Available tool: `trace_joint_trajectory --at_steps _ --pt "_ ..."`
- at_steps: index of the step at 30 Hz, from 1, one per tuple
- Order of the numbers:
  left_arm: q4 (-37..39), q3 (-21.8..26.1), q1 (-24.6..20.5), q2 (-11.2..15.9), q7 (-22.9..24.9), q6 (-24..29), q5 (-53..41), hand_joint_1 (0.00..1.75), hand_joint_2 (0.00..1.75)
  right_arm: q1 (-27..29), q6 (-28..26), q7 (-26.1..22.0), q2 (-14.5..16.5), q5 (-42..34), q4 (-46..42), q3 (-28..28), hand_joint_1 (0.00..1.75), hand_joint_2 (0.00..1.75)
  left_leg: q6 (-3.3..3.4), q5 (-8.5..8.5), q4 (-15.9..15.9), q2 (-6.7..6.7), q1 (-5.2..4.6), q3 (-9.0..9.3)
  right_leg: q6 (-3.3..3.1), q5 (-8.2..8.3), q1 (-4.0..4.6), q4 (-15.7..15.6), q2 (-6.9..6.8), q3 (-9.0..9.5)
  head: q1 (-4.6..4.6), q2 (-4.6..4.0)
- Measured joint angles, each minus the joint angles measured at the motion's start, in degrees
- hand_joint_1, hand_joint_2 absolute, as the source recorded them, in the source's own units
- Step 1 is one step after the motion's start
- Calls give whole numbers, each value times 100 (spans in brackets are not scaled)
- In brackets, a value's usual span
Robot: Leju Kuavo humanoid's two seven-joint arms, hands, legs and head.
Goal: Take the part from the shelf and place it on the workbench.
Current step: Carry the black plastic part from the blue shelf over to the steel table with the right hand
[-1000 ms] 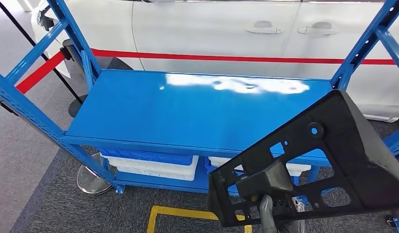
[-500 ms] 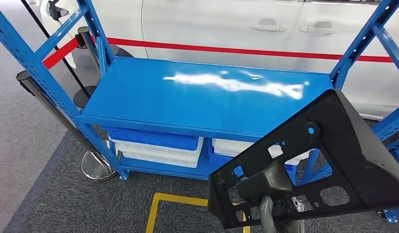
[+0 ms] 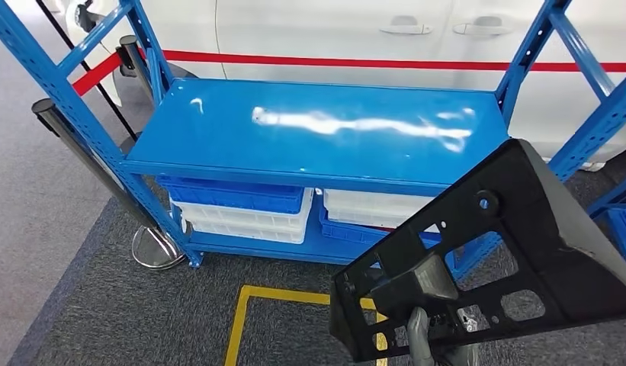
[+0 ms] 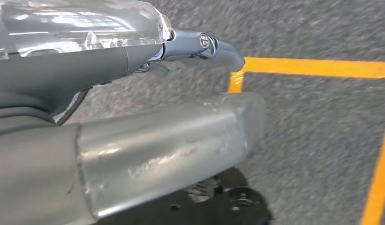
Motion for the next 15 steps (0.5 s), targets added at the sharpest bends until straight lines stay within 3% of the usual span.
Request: trace_joint_trajectory --at_steps 1,2,3,4,6,8,9,10,12,13,15 --pt "-1 1 2 -1 0 -7 -19 0 0 1 -3 5 4 1 1 -1 175 175 -19 -263 358 0 3 -67 -14 66 11 8 -6 -86 -10 -1" --pt "-2 4 1 -1 1 -11 -39 0 0 1 -5 10 4 1 1 -3 175 175 -32 -396 676 0 4 -96 -16 131 23 22 -10 -180 -15 -1" --pt "-3 8 -2 1 1 -15 -52 0 0 1 -9 14 4 1 2 -4 175 175 -35 -382 880 0 4 -64 -12 196 33 44 -13 -280 -17 -1" --pt "-6 12 -2 1 2 -18 -62 0 0 1 -14 17 4 1 2 -6 175 175 -29 -243 911 -1 3 47 -5 254 40 73 -15 -382 -17 -1" --pt "-13 26 -4 2 4 -22 -71 0 0 1 -22 20 4 2 2 -8 175 175 17 68 405 -6 1 542 18 356 48 143 -13 -570 -19 0" --pt "-31 45 -18 5 10 -28 -77 0 0 3 -28 24 8 3 1 -8 175 175 82 17 -444 -12 -24 1130 67 448 62 191 -13 -682 -15 0" --pt "-39 58 -25 6 14 -31 -84 0 0 3 -29 28 10 4 0 -8 175 175 112 -66 -734 -15 -42 1293 99 497 62 194 -18 -703 -16 0" --pt "-47 74 -27 7 23 -34 -97 0 0 3 -31 33 15 4 0 -8 175 175 139 -106 -878 -14 -62 1350 136 549 61 183 -24 -712 -22 0" --pt "-50 102 -17 2 44 -37 -128 0 0 9 -33 41 20 5 1 -9 175 175 207 3 -936 0 -53 1268 209 602 56 171 -16 -745 -25 0" --pt "-52 110 -13 -2 57 -38 -142 0 0 14 -34 45 22 5 1 -10 175 175 251 83 -955 13 -41 1205 238 483 53 244 1 -792 -15 0" --pt "-65 127 -12 -10 81 -44 -161 0 0 20 -38 55 21 2 2 -10 175 175 322 242 -974 36 -29 1041 279 -57 34 685 34 -942 8 0"
